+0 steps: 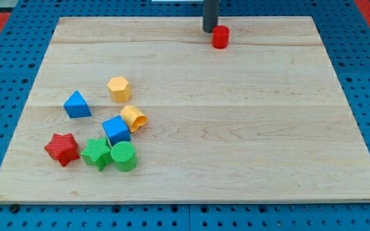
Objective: Move yellow heart towards red circle
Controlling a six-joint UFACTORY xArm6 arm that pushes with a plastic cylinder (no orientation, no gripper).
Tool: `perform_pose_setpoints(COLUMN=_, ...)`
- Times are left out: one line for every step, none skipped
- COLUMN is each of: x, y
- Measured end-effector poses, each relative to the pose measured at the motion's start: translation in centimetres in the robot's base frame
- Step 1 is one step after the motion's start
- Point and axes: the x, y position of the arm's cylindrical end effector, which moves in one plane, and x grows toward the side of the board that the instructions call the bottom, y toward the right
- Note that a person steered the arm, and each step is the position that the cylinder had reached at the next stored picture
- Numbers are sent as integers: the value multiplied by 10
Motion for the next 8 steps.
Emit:
perform_pose_setpoints(x=24, y=-28)
perform_pose_setpoints(x=28, y=36)
perform_pose_setpoints(x=26, y=99)
perform_pose_setpoints(x=44, y=115)
perform_pose_setpoints(x=135, y=77)
perform_pose_setpoints(x=217, y=17)
perform_pose_setpoints(x=298, y=-36)
perform_pose_setpoints(x=356, y=-88)
